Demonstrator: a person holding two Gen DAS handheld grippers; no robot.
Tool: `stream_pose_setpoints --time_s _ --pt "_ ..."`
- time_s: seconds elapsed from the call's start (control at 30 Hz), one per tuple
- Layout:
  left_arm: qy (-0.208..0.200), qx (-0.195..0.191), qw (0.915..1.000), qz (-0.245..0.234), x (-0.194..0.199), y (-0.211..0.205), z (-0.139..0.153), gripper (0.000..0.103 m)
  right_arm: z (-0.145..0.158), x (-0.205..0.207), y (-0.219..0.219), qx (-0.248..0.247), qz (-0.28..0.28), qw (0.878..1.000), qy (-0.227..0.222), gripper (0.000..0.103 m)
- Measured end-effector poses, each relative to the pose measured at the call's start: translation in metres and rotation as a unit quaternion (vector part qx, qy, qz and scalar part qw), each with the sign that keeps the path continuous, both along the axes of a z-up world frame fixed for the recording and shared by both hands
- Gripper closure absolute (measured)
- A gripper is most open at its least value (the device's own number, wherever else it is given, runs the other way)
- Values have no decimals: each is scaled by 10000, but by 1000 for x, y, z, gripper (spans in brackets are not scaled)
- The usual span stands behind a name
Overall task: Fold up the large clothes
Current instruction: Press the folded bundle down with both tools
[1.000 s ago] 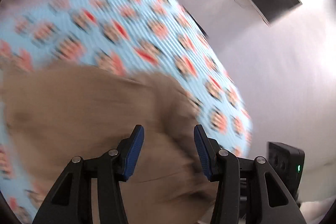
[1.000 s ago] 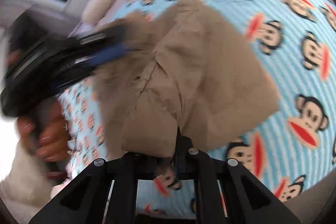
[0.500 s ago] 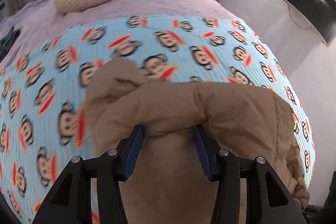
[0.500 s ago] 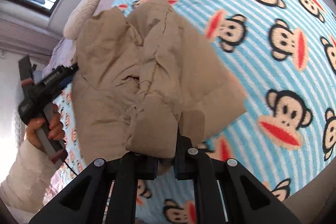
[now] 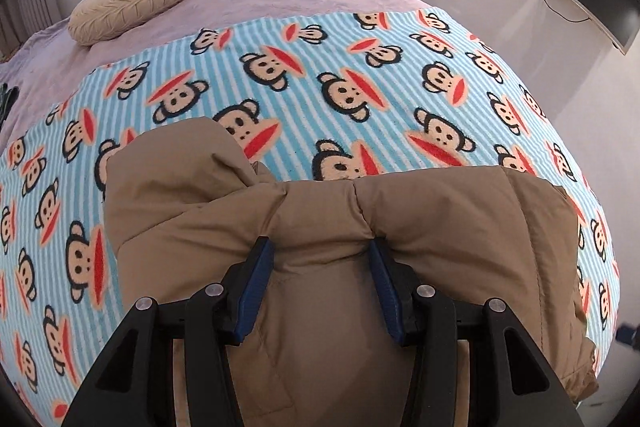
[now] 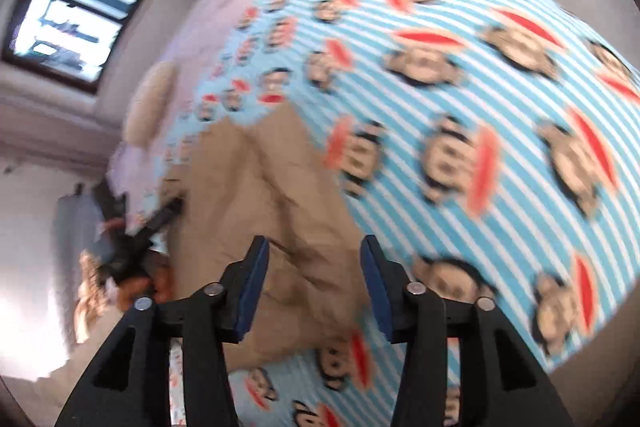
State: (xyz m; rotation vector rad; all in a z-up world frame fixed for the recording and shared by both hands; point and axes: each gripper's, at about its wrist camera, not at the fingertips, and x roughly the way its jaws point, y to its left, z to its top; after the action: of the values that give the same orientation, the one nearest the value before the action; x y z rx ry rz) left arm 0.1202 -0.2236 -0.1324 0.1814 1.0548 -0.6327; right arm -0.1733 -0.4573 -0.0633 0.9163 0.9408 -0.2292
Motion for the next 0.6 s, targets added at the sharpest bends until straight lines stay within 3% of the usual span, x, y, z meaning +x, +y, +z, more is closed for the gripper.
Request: stream_pose_setpoints --time_s 0.17,0.27,0.37,0.5,0.6 --pt "48 -61 10000 47 2 4 1 53 -36 90 0 302 643 9974 139 42" --pt "30 -37 10000 44 2 4 0 53 -50 119 -1 439 759 9960 156 43" --pt "-29 47 10000 69 1 3 0 53 -61 132 -6 591 851 9944 221 90" --pt "-61 94 9999 45 -5 -5 1 53 -67 122 -6 95 963 9942 461 96" --pt "-147 211 9996 -76 -13 -21 -1 53 -87 108 -15 193 777 9947 645 97"
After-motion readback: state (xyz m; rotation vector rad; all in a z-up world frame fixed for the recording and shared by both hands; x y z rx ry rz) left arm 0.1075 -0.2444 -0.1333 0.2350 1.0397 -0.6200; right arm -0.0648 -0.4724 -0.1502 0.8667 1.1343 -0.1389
